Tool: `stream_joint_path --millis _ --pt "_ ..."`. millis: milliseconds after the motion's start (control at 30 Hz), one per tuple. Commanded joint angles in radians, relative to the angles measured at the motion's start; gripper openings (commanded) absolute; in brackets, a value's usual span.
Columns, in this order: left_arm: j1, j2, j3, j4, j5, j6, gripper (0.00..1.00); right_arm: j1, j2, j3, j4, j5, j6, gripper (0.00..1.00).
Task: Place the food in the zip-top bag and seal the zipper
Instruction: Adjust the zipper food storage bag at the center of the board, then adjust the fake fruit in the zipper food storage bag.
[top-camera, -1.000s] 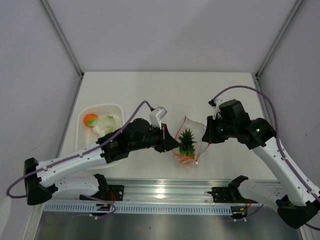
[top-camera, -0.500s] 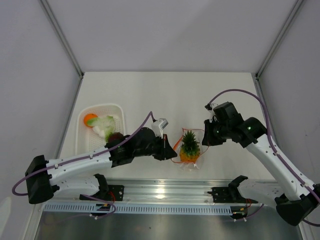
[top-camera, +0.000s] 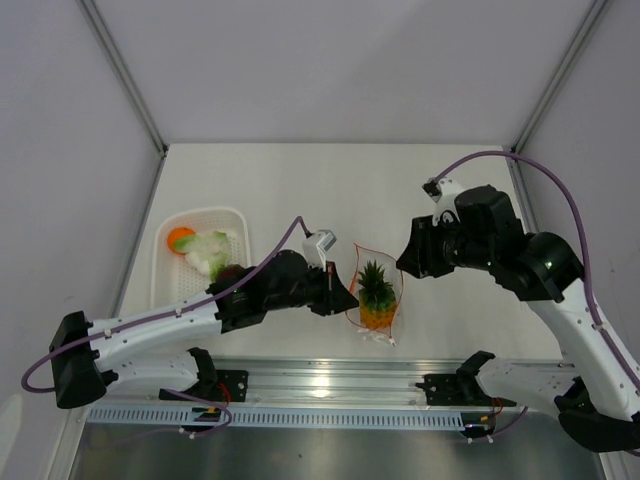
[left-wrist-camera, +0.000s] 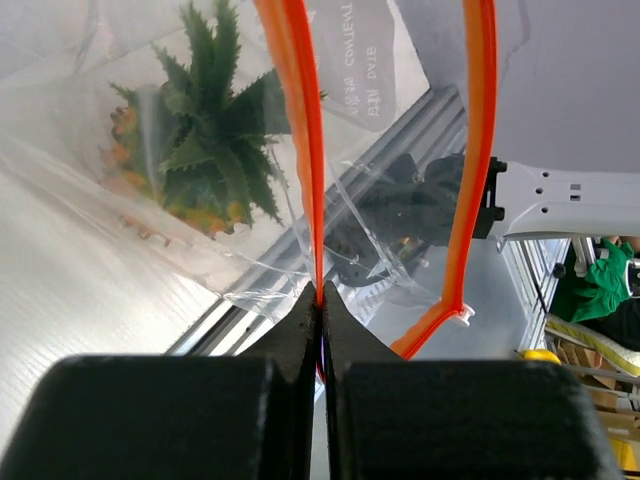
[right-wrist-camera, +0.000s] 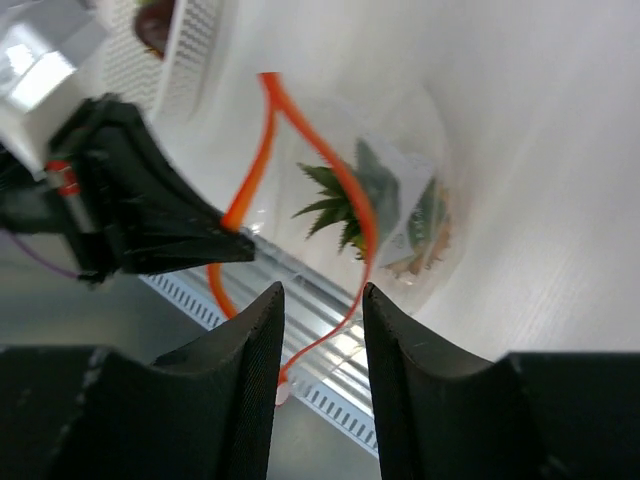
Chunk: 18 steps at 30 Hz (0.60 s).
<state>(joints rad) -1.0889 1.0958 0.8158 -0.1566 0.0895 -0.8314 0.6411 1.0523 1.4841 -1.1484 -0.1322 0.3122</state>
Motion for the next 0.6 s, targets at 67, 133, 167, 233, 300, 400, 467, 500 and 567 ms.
stream_joint_path --millis 67,133,167,233,300,400,467,500,567 --pt "0.0 -0.002 0.057 0.042 0.01 0.012 0.01 0.098 -0.014 0.01 0.067 -0.121 0.047 0.4" --pt "-0.002 -0.002 0.057 0.048 0.013 0.009 0.01 0.156 0.006 -0.04 0.094 -0.095 0.068 0.39" --pt "-0.002 -0.004 0.059 0.048 0.012 0.008 0.01 0.172 0.008 -0.057 0.104 -0.084 0.085 0.39" --pt "-0.002 -0.002 0.06 0.048 0.013 0.006 0.01 0.203 0.012 -0.11 0.133 -0.072 0.097 0.39" --pt "-0.003 0.003 0.068 0.052 0.015 0.006 0.01 0.21 0.018 -0.155 0.154 -0.064 0.111 0.38" --pt "-0.005 0.015 0.069 0.052 0.016 0.006 0.01 0.213 0.029 -0.2 0.161 -0.044 0.123 0.38" --pt "-0.006 0.018 0.066 0.057 0.018 0.005 0.01 0.215 0.046 -0.234 0.159 0.002 0.13 0.38" --pt "-0.008 0.019 0.065 0.055 0.016 0.002 0.01 0.216 0.052 -0.243 0.157 0.02 0.134 0.38" --pt "-0.011 0.021 0.062 0.061 0.015 -0.003 0.01 0.227 0.064 -0.269 0.154 0.095 0.133 0.38"
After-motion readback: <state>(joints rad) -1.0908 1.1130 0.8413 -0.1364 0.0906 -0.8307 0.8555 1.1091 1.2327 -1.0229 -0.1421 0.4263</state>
